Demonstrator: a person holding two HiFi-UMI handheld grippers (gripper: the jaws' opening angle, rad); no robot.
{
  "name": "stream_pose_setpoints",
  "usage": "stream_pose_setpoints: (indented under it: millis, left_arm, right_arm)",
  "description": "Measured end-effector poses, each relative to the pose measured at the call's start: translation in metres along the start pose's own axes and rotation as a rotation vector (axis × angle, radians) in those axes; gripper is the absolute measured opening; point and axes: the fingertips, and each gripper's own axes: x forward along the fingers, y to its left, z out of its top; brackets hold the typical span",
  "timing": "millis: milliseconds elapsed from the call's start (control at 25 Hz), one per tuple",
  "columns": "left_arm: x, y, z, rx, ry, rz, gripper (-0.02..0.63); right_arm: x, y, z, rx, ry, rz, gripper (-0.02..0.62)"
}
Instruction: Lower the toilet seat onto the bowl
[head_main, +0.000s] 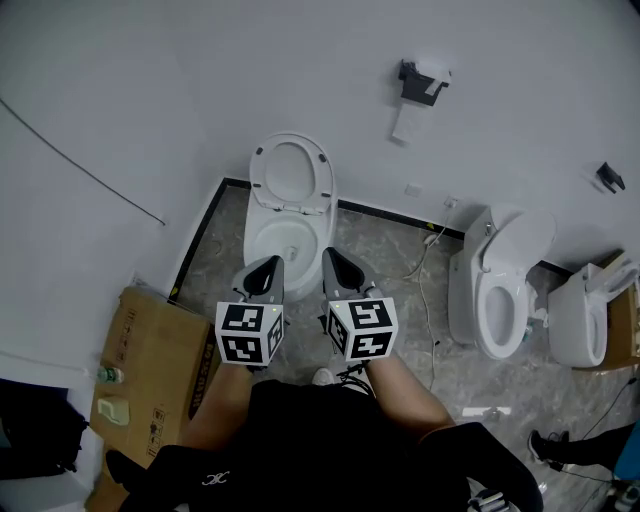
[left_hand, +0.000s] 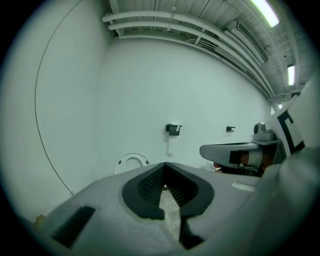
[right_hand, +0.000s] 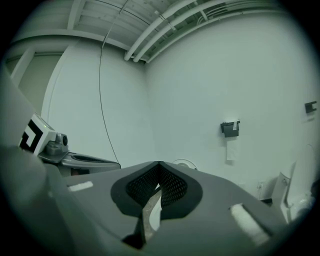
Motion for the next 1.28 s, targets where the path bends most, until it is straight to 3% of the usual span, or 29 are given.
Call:
stream_pose_setpoints:
  millis: [280, 680, 1280]
  left_arm:
    - [0.028, 0.003, -0.002, 0.003, 0.026, 0.026, 0.008]
    - [0.074, 0.014, 0.010, 0.050, 0.006, -0.007, 0.008]
    - [0.189, 0.096, 0.046, 0.076, 0.042, -0.099, 0.008]
  right_arm:
    - [0.013, -0.029, -0.002, 0.022, 0.005, 0.004, 0.008]
    - [0.050, -0.053, 0.004, 0.025, -0.014, -0.027, 0.008]
    - [0.167, -0.082, 0.022, 0.038, 0.004, -0.114, 0.008]
